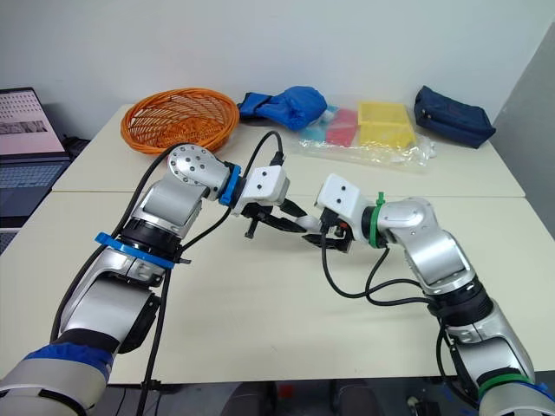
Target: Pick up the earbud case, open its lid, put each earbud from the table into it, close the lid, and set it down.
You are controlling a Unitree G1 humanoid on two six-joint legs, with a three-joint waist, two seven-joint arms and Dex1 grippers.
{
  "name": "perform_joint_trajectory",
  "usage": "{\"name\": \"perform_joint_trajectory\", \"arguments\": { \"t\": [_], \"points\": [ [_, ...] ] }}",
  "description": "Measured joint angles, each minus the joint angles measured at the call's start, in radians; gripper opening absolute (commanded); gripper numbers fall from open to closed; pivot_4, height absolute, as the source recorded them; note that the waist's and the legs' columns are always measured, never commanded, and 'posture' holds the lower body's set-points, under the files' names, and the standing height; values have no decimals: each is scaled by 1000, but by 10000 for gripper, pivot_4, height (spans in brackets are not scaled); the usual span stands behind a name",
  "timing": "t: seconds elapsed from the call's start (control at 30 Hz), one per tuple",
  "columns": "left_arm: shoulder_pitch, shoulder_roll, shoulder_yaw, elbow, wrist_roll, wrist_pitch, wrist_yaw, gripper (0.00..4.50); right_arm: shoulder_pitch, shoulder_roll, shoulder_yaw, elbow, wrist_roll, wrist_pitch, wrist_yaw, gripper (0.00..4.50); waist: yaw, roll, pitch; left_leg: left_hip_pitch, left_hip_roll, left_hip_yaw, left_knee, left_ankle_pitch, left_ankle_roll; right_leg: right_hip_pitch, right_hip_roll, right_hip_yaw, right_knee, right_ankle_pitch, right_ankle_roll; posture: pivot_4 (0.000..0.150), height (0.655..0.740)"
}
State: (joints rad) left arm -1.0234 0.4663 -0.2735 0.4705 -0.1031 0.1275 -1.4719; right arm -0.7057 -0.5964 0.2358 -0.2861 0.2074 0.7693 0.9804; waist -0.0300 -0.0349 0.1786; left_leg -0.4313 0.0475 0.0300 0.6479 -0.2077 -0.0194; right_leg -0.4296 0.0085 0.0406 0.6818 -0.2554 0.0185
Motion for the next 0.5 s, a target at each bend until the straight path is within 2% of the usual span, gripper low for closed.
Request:
{"name": "perform_joint_trajectory", "arguments": {
  "t": [0.13,0.27,0.37,0.43,0.5],
  "points": [
    [147,-52,194,-19,-207,234,100,7336,3,-65,-218,-129,265,222,65,44745,-4,0,0,0,1,-2,1,0,0,1,0,-1,1,0,0,1500,7400],
    [256,-98,293,-85,-260,186,219,7336,4,-73,-336,-152,439,313,65,44745,0,0,0,6,0,-3,1,0,0,8,0,0,1,0,-1,1500,7400],
    [351,-86,303,-180,-290,210,233,7336,23,-114,-340,-154,433,264,48,44745,-1,0,0,10,0,0,0,0,0,10,-1,1,0,0,1,1500,7400],
    [434,-110,311,-259,-353,246,235,7336,33,-121,-319,-138,392,192,30,44745,-2,0,0,11,0,0,0,0,0,10,-1,3,0,-1,4,1500,7400],
    [496,-141,307,-299,-360,180,233,7336,26,-117,-267,-101,329,90,19,44745,-2,0,0,13,0,2,0,0,0,11,-1,3,0,-1,5,1500,7400]
  ]
}}
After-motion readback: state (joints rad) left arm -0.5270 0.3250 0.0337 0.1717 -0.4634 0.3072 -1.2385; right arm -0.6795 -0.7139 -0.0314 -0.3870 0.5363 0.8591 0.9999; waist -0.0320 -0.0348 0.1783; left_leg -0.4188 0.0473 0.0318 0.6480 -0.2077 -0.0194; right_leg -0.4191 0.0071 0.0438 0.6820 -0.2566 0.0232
